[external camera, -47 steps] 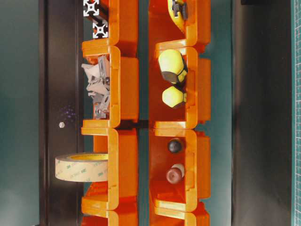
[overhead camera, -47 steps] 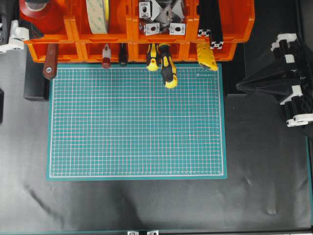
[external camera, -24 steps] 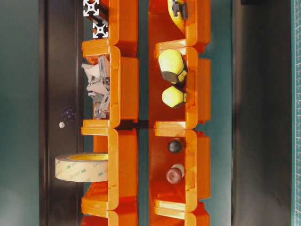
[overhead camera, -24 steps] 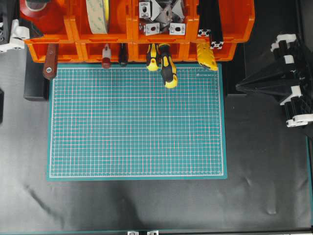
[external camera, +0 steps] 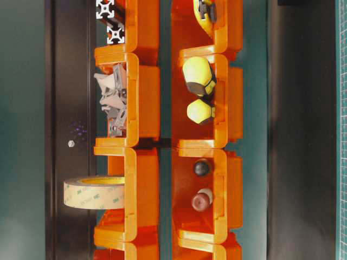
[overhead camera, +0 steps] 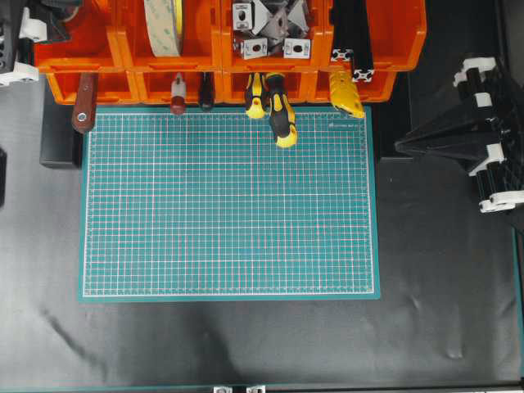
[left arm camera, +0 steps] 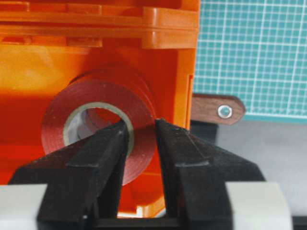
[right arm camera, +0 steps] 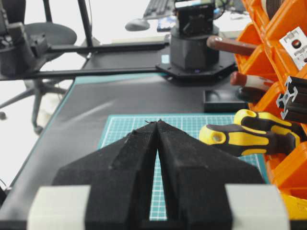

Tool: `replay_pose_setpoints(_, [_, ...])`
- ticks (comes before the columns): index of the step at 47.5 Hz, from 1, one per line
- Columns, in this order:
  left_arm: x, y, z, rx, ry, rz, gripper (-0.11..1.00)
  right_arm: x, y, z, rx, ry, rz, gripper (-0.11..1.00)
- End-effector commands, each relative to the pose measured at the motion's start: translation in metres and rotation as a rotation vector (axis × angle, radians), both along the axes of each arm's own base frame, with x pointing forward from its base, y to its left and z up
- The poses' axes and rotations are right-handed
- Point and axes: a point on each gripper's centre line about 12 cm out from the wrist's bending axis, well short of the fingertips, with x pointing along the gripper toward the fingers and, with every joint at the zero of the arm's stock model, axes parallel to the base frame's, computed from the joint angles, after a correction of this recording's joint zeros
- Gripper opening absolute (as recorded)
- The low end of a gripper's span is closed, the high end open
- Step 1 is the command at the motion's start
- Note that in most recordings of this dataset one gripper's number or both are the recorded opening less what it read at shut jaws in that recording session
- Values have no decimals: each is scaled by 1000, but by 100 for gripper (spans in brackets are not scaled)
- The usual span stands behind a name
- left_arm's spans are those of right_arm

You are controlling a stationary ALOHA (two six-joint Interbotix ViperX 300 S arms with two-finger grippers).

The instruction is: Pick vinyl tape from container rack with left arm.

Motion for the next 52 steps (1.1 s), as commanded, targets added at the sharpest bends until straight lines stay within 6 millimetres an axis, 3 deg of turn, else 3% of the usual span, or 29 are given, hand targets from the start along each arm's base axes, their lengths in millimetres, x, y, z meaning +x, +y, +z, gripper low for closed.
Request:
replay_pose_setpoints(1, [-4,1,17,25,-53,-9,19,3,1,12,4,-29,3,0])
replay_pose_setpoints(8, [-3,1,34,46,-105,-21,19,3,1,12,4,-29,1,0])
replay_pose_setpoints(16, [-3,-5,67,72,-200,-43,19,3,1,12,4,-29,3,0])
replay_pose_setpoints(23, [1,-29,91,68,-278,-108,19,3,1,12,4,-29,1,0])
replay_pose_setpoints(30, [13,-69,95,18,-349,-194,19,3,1,12,4,-29,1,0])
replay_pose_setpoints(36, [32,-107,84,-43,-469,-261,19,3,0,12,4,-30,0,0])
replay_pose_setpoints(41, [48,-132,56,-86,-521,-307,19,3,-1,12,4,-29,-5,0])
replay_pose_setpoints(52, [77,-157,-8,-152,-568,-319,19,3,-1,12,10,-25,-8,0])
